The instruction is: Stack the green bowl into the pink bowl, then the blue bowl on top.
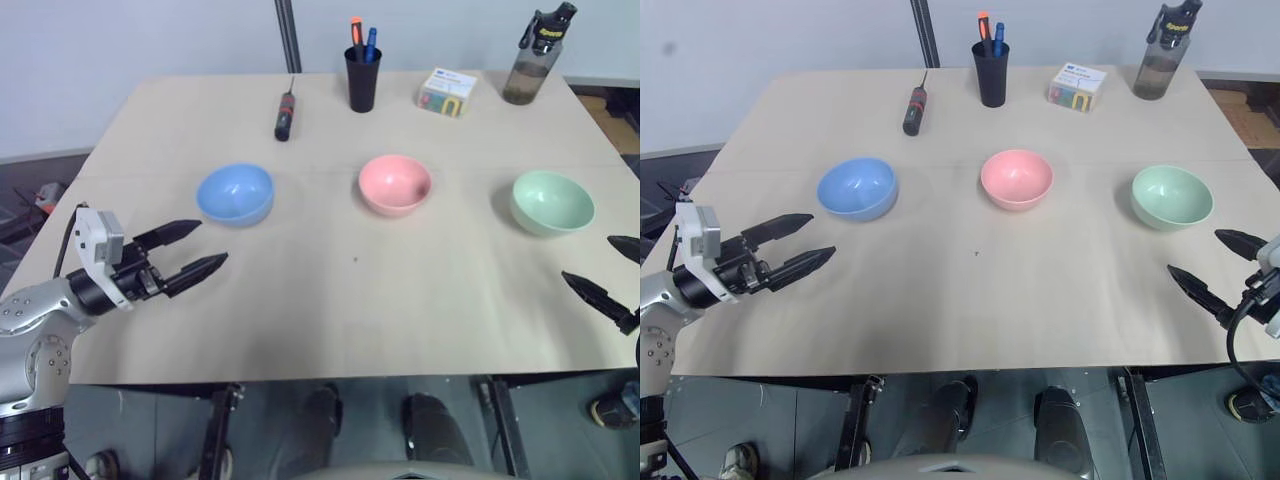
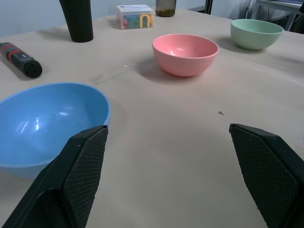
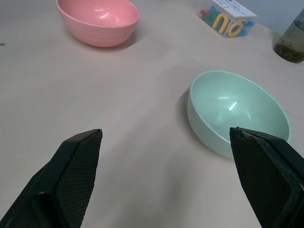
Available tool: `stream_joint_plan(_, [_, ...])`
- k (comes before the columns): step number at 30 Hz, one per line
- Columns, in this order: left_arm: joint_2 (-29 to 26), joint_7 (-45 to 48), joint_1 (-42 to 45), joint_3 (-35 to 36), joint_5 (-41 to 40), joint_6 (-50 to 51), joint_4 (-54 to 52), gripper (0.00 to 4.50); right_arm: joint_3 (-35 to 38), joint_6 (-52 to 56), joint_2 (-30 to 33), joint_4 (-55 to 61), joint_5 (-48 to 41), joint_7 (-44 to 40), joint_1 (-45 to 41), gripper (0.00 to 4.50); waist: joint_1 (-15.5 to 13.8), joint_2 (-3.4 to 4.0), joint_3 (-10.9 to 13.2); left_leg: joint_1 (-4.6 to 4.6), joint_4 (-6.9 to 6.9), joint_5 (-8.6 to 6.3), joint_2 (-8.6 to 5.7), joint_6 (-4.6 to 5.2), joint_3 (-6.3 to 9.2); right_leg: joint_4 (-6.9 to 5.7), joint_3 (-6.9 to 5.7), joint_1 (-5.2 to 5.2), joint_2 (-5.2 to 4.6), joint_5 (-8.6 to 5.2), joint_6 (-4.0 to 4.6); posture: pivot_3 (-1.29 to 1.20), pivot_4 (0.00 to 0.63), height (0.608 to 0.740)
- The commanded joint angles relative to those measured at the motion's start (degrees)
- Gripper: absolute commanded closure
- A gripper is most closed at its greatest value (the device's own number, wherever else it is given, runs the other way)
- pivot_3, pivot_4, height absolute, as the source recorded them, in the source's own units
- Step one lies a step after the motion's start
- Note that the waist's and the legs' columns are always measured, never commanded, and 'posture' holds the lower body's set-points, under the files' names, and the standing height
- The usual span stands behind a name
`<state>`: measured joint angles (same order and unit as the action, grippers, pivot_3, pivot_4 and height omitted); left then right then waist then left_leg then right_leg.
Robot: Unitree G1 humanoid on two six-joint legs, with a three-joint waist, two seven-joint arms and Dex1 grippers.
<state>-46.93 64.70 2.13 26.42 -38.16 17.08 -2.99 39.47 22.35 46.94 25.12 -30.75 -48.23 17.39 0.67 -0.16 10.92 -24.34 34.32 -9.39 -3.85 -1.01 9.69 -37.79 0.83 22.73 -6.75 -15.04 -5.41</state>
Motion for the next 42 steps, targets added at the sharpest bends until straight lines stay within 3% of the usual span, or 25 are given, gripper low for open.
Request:
stream_joint_plan(1, [-0.12, -0.1, 0.67, 0.57, -0.44, -0.17, -0.53, 0.15, 1.79, 0.14, -0.33, 2.53, -1.14, 0.93, -0.73, 0.0, 0.0, 0.0, 0.0, 0.0, 0.0, 0.0, 0.0, 0.0, 0.0, 0.0, 0.0, 0.0, 0.0, -0.01, -0.01, 0.0, 0.15, 0.74])
stream_joint_plan(7, [2.09, -1.64, 2.17, -1.65, -0.46, -0.08, -2.92, 0.15, -8.44, 4.55, 0.35, 4.67, -0.14, 5.42, -7.02, 0.0, 0.12, -0.05, -0.03, 0.12, 0.01, 0.01, 0.04, 0.0, -0.06, -0.08, 0.09, -0.03, 0.05, -0.01, -0.02, 0.0, 0.15, 0.74])
stream_joint_plan(12, [4.11, -3.9, 3.39, -5.88, 0.92, -0.47, -7.28, 0.15, -29.29, 6.68, 0.72, 3.42, 10.1, 10.1, -25.45, 0.0, 0.58, -0.05, 0.01, 0.23, 0.01, 0.01, 0.09, -0.01, -0.2, -0.11, 0.14, -0.03, 0.09, 0.04, 0.04, 0.0, 0.15, 0.74])
stream_joint_plan(14, [4.81, -4.61, 2.56, -7.32, 1.52, -0.6, -9.83, 0.15, -39.48, 3.21, -2.38, -3.72, 17.84, 10.82, -35.35, 0.0, 0.73, -0.23, -0.04, 0.29, -0.01, 0.01, 0.1, -0.01, -0.32, -0.1, 0.21, -0.02, 0.09, 0.08, 0.05, 0.0, 0.15, 0.74])
stream_joint_plan(16, [5.0, -5.09, 2.23, -7.93, 1.66, -0.49, -11.0, 0.15, -43.39, 1.47, -3.78, -7.35, 21.27, 10.98, -39.38, 0.0, 0.5, -0.32, -0.04, 0.28, -0.05, 0.0, 0.08, -0.01, -0.37, -0.05, 0.21, -0.01, 0.12, 0.17, 0.19, 0.0, 0.15, 0.74])
stream_joint_plan(20, [5.16, -6.62, -0.14, -6.32, -0.69, 0.79, -15.4, 0.15, -56.39, -8.26, -13.31, -26.37, 30.43, 8.65, -53.98, 0.0, 1.05, -0.35, 0.01, 0.19, -0.09, -0.01, 0.03, -0.02, -0.33, 0.06, 0.18, 0.03, 0.12, 0.36, 0.04, 0.0, 0.15, 0.74])
stream_joint_plan(27, [5.7, -8.34, -6.16, -2.12, -5.13, 2.35, -22.47, 0.15, -63.35, -25.01, -24.02, -56.16, 39.78, 9.47, -68.53, 0.0, 1.72, -0.38, 0.04, 0.29, -0.14, 0.01, 0.08, -0.04, -0.45, -0.04, 0.32, 0.09, 0.25, 0.4, 0.05, 0.0, 0.15, 0.74])
stream_joint_plan(28, [5.85, -8.88, -7.2, -1.69, -5.24, 2.4, -23.48, 0.0, -63.68, -26.94, -24.95, -59.62, 40.98, 10.05, -70.21, 0.41, 1.6, -0.39, 0.03, 0.29, -0.13, 0.01, 0.08, -0.05, -0.43, -0.05, 0.33, 0.09, 0.27, 0.4, 0.06, 0.0, 0.15, 0.74])
stream_joint_plan(30, [6.21, -9.92, -9.03, -0.72, -5.57, 2.44, -25.09, 0.0, -63.54, -29.35, -26.2, -63.83, 41.8, 9.32, -72.41, 0.83, 1.65, -0.38, 0.05, 0.3, -0.13, 0.01, 0.08, -0.05, -0.43, -0.06, 0.37, 0.09, 0.3, 0.41, 0.06, 0.0, 0.15, 0.74])
stream_joint_plan(32, [6.59, -10.88, -10.67, 0.07, -5.71, 2.35, -26.39, 0.0, -63.02, -30.93, -26.82, -65.63, 42.0, 8.03, -73.56, 1.67, 1.64, -0.38, 0.05, 0.33, -0.13, 0.02, 0.09, -0.07, -0.42, -0.07, 0.4, 0.08, 0.35, 0.43, 0.1, 0.0, 0.15, 0.74])
stream_joint_plan(36, [7.26, -11.74, -12.62, 0.44, -5.72, 1.88, -27.77, 0.0, -62.13, -31.62, -26.94, -64.6, 41.07, 4.64, -73.62, 3.04, 1.81, -0.37, 0.05, 0.45, -0.14, 0.02, 0.2, -0.08, -0.46, -0.12, 0.48, 0.04, 0.5, 0.46, 0.16, 0.0, 0.15, 0.74])
stream_joint_plan(37, [7.39, -11.94, -12.85, 0.35, -5.67, 1.78, -27.97, 0.0, -61.79, -30.92, -26.85, -63.35, 40.54, 3.43, -73.29, 3.63, 1.79, -0.37, 0.05, 0.47, -0.14, 0.02, 0.26, -0.08, -0.46, -0.13, 0.49, 0.04, 0.57, 0.47, 0.19, 0.0, 0.15, 0.74])
stream_joint_plan(39, [7.56, -12.18, -13.04, 0.15, -5.54, 1.62, -28.1, 0.0, -61.42, -29.1, -26.2, -59.95, 39.75, 0.8, -72.26, 4.37, 1.79, -0.34, 0.07, 0.5, -0.14, 0.02, 0.39, -0.08, -0.46, -0.14, 0.48, 0.04, 0.71, 0.53, 0.29, 0.0, 0.15, 0.74])
stream_joint_plan(42, [7.68, -12.3, -12.92, -0.23, -5.32, 1.42, -27.85, 0.0, -61.35, -25.53, -24.45, -53.17, 38.45, -3.82, -69.57, 4.45, 1.8, -0.33, 0.08, 0.51, -0.13, 0.02, 0.49, -0.08, -0.47, -0.16, 0.48, 0.07, 0.79, 0.57, 0.35, 0.0, 0.15, 0.74])
